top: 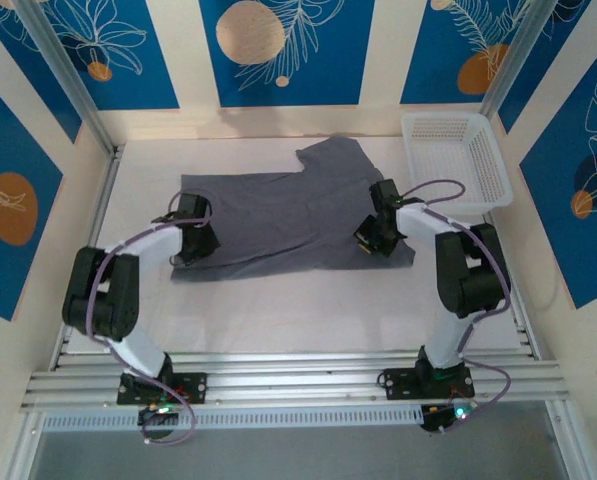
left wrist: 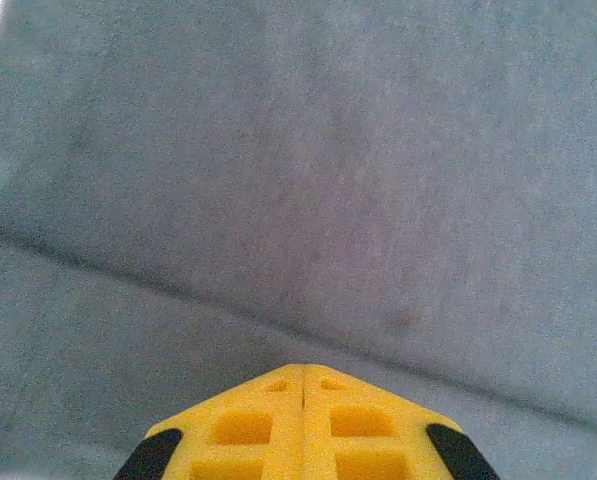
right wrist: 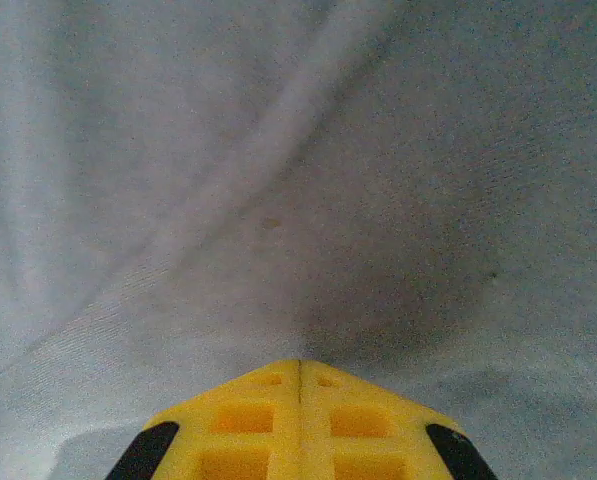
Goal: Fold the inside-out t-shirt
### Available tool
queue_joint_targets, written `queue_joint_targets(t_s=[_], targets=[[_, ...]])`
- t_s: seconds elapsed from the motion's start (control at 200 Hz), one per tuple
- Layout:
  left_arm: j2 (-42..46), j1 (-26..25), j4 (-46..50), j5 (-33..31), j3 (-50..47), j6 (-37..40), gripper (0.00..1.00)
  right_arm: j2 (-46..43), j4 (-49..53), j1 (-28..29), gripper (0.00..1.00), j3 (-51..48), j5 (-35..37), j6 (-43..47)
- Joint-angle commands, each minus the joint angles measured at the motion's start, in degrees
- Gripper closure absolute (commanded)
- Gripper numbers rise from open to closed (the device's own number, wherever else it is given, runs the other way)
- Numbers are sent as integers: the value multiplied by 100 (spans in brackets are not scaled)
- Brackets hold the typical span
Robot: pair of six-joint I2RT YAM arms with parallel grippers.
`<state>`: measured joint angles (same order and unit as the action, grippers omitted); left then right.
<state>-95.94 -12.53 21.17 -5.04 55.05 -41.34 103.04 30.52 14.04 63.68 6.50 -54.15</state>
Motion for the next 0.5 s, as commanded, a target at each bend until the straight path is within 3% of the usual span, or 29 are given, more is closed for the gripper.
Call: queue_joint_targets(t_s=[0.0,0.26,0.495], targets=[[-183,37,-85,-172,36,-363,100,173,-73,210,100,64,-42,-7],[363,285,5,-351,-1155,-825,100,-67,-44,657,100,-704,-156,-300],[2467,304,787,-737,-2529,-1257,100,-1130,199,905,100,-1976,-79,-555]])
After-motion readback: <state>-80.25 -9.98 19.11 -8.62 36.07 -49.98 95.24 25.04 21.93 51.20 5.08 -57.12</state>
